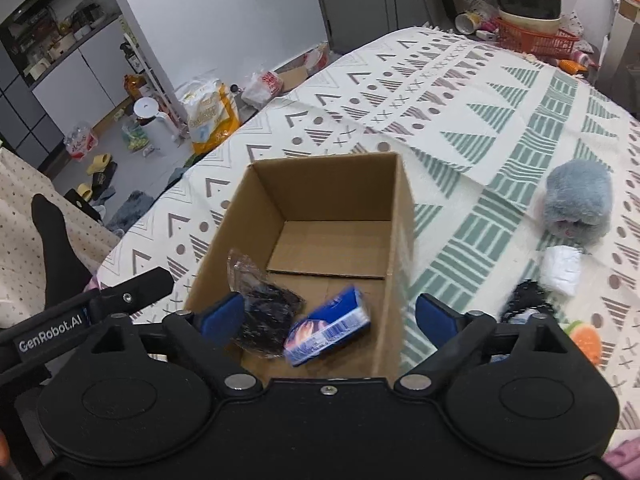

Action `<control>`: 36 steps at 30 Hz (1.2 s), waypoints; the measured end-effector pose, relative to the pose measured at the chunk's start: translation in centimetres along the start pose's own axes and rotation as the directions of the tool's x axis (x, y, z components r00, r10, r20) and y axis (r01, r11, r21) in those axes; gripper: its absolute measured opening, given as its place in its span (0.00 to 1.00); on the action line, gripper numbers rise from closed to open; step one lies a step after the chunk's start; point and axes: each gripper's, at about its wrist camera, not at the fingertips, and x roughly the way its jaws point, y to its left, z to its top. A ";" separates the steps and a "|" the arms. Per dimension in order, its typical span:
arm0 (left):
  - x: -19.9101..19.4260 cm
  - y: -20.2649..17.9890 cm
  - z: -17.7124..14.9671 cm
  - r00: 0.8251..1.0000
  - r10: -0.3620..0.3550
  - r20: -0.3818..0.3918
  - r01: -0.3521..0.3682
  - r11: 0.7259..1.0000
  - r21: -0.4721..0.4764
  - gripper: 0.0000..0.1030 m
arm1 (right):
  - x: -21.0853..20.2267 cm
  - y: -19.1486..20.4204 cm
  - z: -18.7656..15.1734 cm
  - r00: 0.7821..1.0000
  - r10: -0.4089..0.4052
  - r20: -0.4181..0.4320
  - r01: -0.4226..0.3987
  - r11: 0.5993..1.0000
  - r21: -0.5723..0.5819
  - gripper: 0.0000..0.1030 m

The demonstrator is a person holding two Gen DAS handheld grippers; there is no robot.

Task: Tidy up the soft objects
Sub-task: 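Carry the bead bag with the left tool into the box while the right tool drops the tissue pack in, then withdraw both tools from the box back toward the remaining soft items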

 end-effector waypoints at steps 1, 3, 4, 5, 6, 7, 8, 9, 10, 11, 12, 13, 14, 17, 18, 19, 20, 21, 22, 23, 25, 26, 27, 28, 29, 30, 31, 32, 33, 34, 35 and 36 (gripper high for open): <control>0.0 0.0 0.0 1.000 0.001 -0.001 -0.001 1.000 -0.009 0.60 | -0.4 -0.2 0.0 1.000 -0.006 0.004 0.006 1.000 0.000 0.96; -0.1 -0.2 -0.2 1.000 0.005 0.013 -0.004 1.000 -0.024 0.68 | -1.5 -0.9 0.0 1.000 -0.003 0.023 0.003 1.000 0.001 0.97; -0.1 -0.4 -0.3 1.000 0.009 0.025 -0.009 1.000 -0.026 0.69 | -1.9 -1.1 0.1 1.000 0.000 0.029 0.000 1.000 0.001 0.98; -0.2 -0.7 -0.5 0.999 0.014 0.035 -0.014 1.000 -0.024 0.72 | -2.3 -1.4 0.0 0.999 0.001 0.035 -0.001 1.000 0.000 1.00; -0.3 -1.0 -0.6 0.999 0.018 0.043 -0.017 1.000 -0.020 0.73 | -2.7 -1.7 0.0 0.999 0.001 0.041 -0.001 1.000 -0.004 1.00; -0.3 -1.4 -0.8 0.999 0.018 0.048 -0.017 1.000 -0.015 0.73 | -3.1 -2.0 -0.1 0.999 -0.002 0.045 0.003 1.000 -0.012 1.00; -0.3 -1.7 -1.0 0.999 0.015 0.050 -0.015 1.000 -0.010 0.74 | -3.5 -2.3 -0.2 0.999 -0.010 0.050 0.011 1.000 -0.022 1.00; -0.4 -2.0 -1.1 0.999 0.012 0.052 -0.011 1.000 -0.009 0.74 | -3.8 -2.6 -0.3 0.998 -0.017 0.054 0.018 0.999 -0.026 1.00; -0.4 -2.4 -1.4 0.998 0.008 0.057 -0.007 1.000 -0.013 0.74 | -4.1 -3.0 -0.4 0.998 -0.024 0.059 0.026 0.999 -0.028 1.00; -0.5 -2.8 -1.5 0.998 0.007 0.058 -0.006 1.000 -0.014 0.74 | -4.4 -3.5 -0.5 0.997 -0.031 0.064 0.033 0.999 -0.026 1.00; -0.5 -3.3 -1.7 0.998 0.007 0.055 -0.006 1.000 -0.011 0.74 | -4.7 -4.0 -0.6 0.997 -0.036 0.067 0.038 0.999 -0.020 1.00; -0.6 -3.7 -1.8 0.999 0.005 0.054 -0.005 1.000 -0.004 0.74 | -5.0 -4.5 -0.7 0.997 -0.039 0.068 0.040 0.999 -0.013 1.00; -0.6 -4.2 -1.9 0.999 0.005 0.054 -0.005 1.000 0.005 0.74 | -5.2 -5.3 -0.8 0.997 -0.041 0.069 0.041 0.999 -0.003 1.00; -0.9 -5.7 -2.3 0.998 0.008 0.064 -0.010 1.000 0.029 0.74 | -6.0 -7.0 -1.3 0.996 -0.047 0.076 0.046 0.999 0.018 1.00; -1.0 -6.2 -2.5 0.998 0.003 0.059 -0.005 0.999 0.034 0.74 | -6.3 -7.6 -1.5 0.995 -0.050 0.084 0.049 0.999 0.021 1.00; -1.0 -6.7 -2.5 0.999 -0.007 0.045 0.005 0.999 0.038 0.74 | -6.6 -8.2 -1.7 0.994 -0.060 0.091 0.058 0.998 0.024 1.00; -0.9 -7.2 -2.7 0.999 -0.016 0.028 0.015 0.999 0.040 0.74 | -6.8 -8.7 -1.9 0.993 -0.072 0.095 0.070 0.997 0.028 1.00; -0.9 -7.6 -2.8 1.000 -0.023 0.014 0.023 0.999 0.043 0.74 | -7.1 -9.3 -2.0 0.992 -0.085 0.097 0.082 0.996 0.035 1.00; -1.0 -8.0 -3.0 1.000 -0.028 0.004 0.028 0.998 0.048 0.74 | -7.3 -9.8 -2.2 0.991 -0.090 0.098 0.086 0.995 0.041 1.00; -1.1 -8.6 -3.2 1.000 -0.028 0.003 0.027 0.998 0.058 0.74 | -7.5 -10.6 -2.4 0.991 -0.092 0.097 0.087 0.995 0.053 1.00; -1.3 -9.6 -3.7 1.000 -0.031 0.004 0.031 0.996 0.086 0.74 | -7.7 -11.8 -2.8 0.991 -0.095 0.094 0.088 0.993 0.083 1.00; -1.3 -10.2 -4.0 0.999 -0.038 0.000 0.037 0.994 0.105 0.74 | -7.8 -12.3 -3.0 0.991 -0.096 0.094 0.087 0.992 0.094 1.00; -1.4 -10.7 -4.3 0.999 -0.043 -0.005 0.043 0.992 0.121 0.74 | -7.9 -13.0 -3.2 0.991 -0.098 0.093 0.088 0.991 0.106 1.00; -1.4 -11.2 -4.5 0.999 -0.046 -0.012 0.047 0.990 0.131 0.74 | -7.9 -13.5 -3.4 0.991 -0.099 0.092 0.088 0.989 0.115 1.00; -1.3 -11.7 -4.7 0.999 -0.047 -0.019 0.049 0.989 0.137 0.74 | -8.0 -14.0 -3.6 0.991 -0.096 0.090 0.084 0.988 0.126 1.00; -1.3 -12.2 -5.0 0.999 -0.047 -0.025 0.050 0.989 0.140 0.74 | -8.0 -14.6 -3.8 0.992 -0.091 0.089 0.078 0.988 0.136 1.00; -1.3 -12.7 -5.3 0.998 -0.047 -0.032 0.051 0.988 0.145 0.74 | -8.1 -15.1 -4.0 0.993 -0.085 0.086 0.072 0.986 0.148 1.00; -1.2 -13.1 -5.5 0.998 -0.049 -0.038 0.054 0.987 0.152 0.74 | -8.1 -15.6 -4.2 0.993 -0.081 0.081 0.067 0.985 0.157 1.00; -1.1 -13.6 -5.7 0.998 -0.054 -0.045 0.060 0.985 0.164 0.74 | -8.1 -15.9 -4.3 0.994 -0.077 0.078 0.064 0.985 0.163 1.00; -1.1 -14.1 -5.9 0.997 -0.058 -0.049 0.066 0.982 0.175 0.74 | -8.1 -16.4 -4.5 0.994 -0.075 0.075 0.061 0.984 0.168 1.00; -1.2 -14.6 -6.1 0.997 -0.061 -0.050 0.069 0.980 0.187 0.74 | -8.2 -16.8 -4.7 0.994 -0.075 0.074 0.061 0.983 0.173 1.00; -1.1 -15.0 -6.3 0.997 -0.058 -0.051 0.067 0.978 0.197 0.74 | -8.2 -17.2 -4.8 0.994 -0.074 0.075 0.060 0.982 0.178 1.00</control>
